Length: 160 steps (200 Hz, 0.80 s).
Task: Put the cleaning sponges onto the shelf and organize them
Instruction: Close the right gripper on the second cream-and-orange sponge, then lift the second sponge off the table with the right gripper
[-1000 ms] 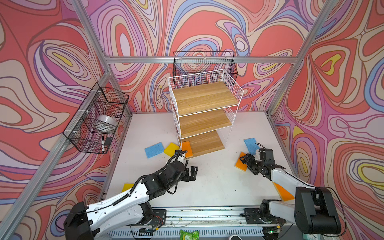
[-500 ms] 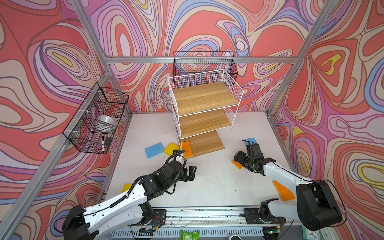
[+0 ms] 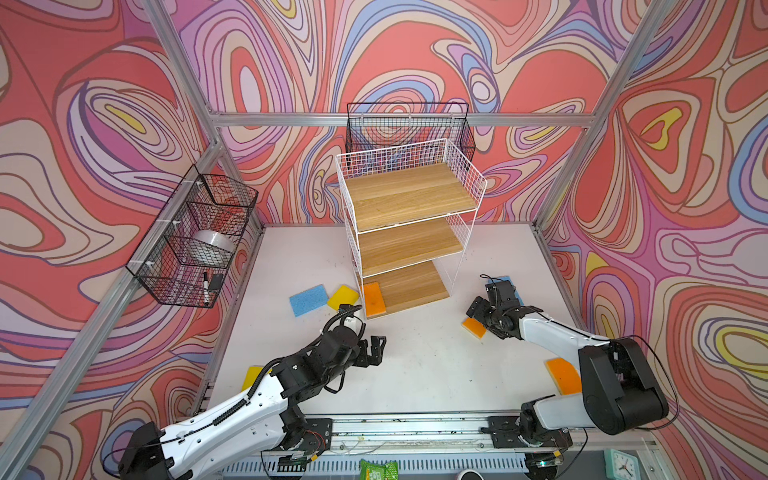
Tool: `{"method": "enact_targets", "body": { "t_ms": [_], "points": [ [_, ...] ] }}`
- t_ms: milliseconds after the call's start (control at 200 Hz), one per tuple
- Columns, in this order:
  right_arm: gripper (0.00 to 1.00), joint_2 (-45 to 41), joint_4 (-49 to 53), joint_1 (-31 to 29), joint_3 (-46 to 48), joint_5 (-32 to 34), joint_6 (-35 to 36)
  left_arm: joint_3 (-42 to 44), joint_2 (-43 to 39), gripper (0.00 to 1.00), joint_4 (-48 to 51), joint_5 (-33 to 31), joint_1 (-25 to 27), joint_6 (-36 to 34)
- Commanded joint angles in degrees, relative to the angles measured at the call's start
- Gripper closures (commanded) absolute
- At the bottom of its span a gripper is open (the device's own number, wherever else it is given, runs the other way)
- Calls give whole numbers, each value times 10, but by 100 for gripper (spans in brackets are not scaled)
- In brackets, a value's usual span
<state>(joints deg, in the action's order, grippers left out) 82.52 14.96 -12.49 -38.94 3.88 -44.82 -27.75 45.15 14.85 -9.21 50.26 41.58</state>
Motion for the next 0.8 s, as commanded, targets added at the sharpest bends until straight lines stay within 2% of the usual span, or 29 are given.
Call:
{"method": "enact_targets", "body": {
  "t_ms": [0,270,571,796],
  "points": [
    [9,32,1,-4,-38,1,28,1,-10,0,21,4,-4,-1],
    [11,90,23,-4,-86,-12,90,5,-40,0,50,-8,-6,-2],
    [9,21,54,-17,-56,4,140,-5,-37,0,59,-10,-12,-11],
    [8,-5,61,-53,-20,17,132,-10,-28,0,57,-12,-15,-15]
  ]
}}
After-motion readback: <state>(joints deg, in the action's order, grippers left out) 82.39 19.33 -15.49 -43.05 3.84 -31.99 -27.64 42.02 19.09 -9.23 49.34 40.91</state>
